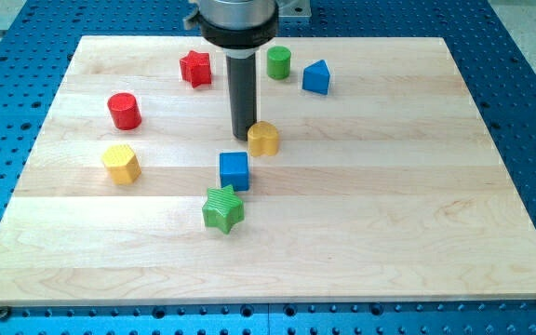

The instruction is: Separate blue cube from the green star

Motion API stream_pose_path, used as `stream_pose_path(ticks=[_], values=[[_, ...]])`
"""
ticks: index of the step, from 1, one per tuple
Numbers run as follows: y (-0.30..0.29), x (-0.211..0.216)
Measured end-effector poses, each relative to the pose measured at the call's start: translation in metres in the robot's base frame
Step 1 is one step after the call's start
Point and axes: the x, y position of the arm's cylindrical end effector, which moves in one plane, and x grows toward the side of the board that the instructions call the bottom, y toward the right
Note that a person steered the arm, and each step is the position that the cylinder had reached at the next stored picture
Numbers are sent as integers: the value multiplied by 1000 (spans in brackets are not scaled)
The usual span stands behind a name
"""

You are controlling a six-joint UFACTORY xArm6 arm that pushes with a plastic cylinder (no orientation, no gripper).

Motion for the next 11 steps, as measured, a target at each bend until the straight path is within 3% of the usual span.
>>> stream_pose_path(ticks=[2, 3, 6, 8, 9, 10, 11], values=[[15, -27], [-62, -25], [-172, 46], [-150, 41], [-81, 7], [-54, -4], [-60, -6]])
